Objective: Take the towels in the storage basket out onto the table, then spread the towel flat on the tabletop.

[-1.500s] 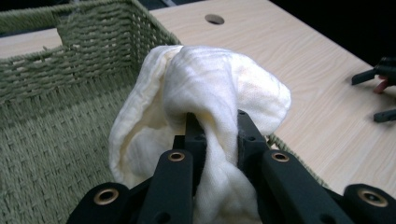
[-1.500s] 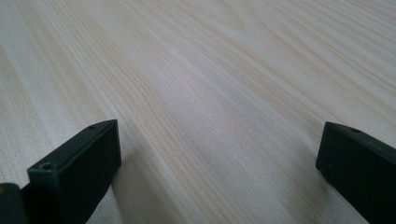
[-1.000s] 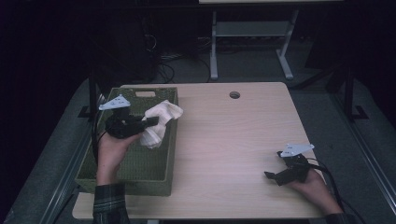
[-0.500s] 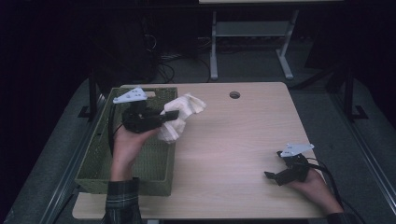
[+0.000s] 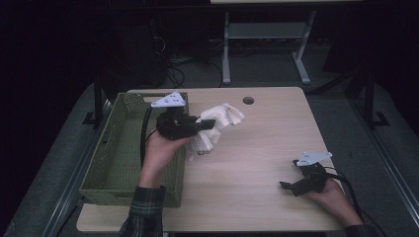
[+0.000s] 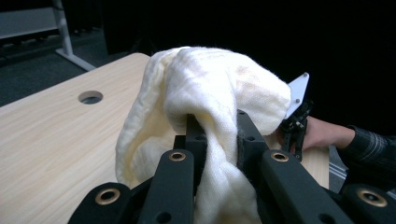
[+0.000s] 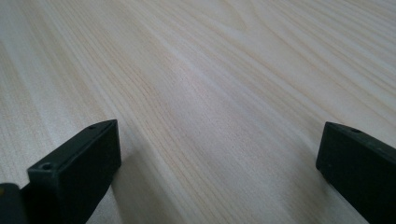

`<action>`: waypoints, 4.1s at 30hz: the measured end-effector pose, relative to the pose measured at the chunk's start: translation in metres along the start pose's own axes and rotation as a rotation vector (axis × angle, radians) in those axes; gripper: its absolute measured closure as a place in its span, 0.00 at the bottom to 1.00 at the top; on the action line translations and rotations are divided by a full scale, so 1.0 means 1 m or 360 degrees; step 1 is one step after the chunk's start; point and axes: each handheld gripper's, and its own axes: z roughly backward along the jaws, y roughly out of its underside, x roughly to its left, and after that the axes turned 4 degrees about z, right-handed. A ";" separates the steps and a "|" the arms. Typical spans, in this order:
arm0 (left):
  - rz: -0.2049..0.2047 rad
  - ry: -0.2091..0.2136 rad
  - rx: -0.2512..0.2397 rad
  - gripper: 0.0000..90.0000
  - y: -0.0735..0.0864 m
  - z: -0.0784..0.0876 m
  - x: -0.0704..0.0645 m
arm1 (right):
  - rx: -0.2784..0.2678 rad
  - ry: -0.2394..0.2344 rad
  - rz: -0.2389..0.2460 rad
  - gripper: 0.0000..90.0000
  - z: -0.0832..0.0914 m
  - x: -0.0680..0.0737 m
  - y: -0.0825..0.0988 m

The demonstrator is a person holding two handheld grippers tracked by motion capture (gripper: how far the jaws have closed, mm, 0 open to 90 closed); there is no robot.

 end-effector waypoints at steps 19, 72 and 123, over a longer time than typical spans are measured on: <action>-0.0125 0.0053 0.0135 0.88 0.009 -0.062 -0.027 | 0.0001 -0.0001 -0.0002 0.00 0.000 0.000 0.000; -0.0107 0.0080 0.0540 0.57 0.098 -0.202 -0.033 | -0.0001 -0.0004 0.0004 0.00 0.000 0.000 0.000; -0.0153 -0.0146 0.0648 0.93 0.132 -0.163 -0.057 | -0.0017 -0.0262 0.0111 0.90 -0.002 0.012 -0.023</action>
